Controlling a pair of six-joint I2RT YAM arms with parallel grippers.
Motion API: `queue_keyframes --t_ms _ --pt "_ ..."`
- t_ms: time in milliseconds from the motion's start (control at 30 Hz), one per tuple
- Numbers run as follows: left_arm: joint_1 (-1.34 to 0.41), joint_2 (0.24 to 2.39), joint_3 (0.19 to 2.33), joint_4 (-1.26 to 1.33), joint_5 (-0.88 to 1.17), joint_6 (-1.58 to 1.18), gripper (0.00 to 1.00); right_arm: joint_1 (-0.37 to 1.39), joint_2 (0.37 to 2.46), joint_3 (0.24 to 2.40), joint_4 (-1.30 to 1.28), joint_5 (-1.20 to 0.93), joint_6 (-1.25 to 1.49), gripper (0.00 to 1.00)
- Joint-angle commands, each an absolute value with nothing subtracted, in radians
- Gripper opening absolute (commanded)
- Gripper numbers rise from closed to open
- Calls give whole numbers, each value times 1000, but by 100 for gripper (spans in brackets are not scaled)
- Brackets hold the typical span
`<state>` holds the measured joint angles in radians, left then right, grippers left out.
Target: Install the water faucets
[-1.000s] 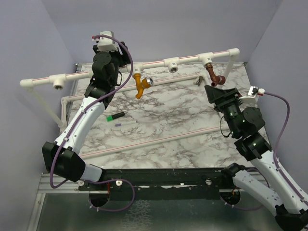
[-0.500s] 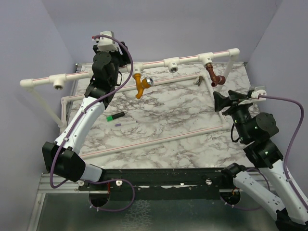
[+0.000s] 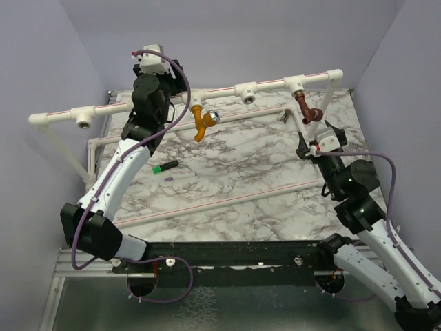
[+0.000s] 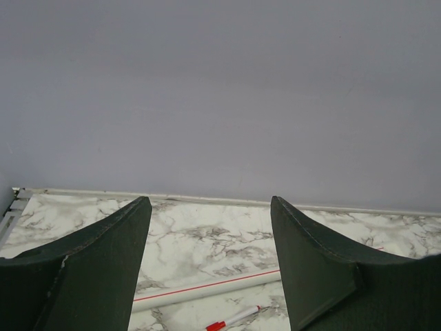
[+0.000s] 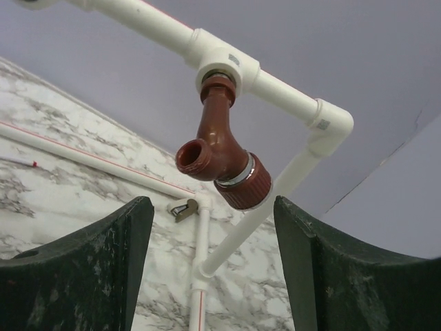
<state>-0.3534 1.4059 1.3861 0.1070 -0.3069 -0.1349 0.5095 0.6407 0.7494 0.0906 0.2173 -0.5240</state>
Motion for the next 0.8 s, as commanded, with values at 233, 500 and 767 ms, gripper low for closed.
queue_keyframes --t_ms 233,500,767 --pt "-362 1450 1307 -167 -266 -115 72 514 717 635 467 180 -925 76" --pt "-362 1456 1307 -167 -262 -118 72 514 774 646 543 193 -1001 73" --pt "-362 1455 1306 -167 -263 -117 72 514 845 666 576 209 -1006 59"
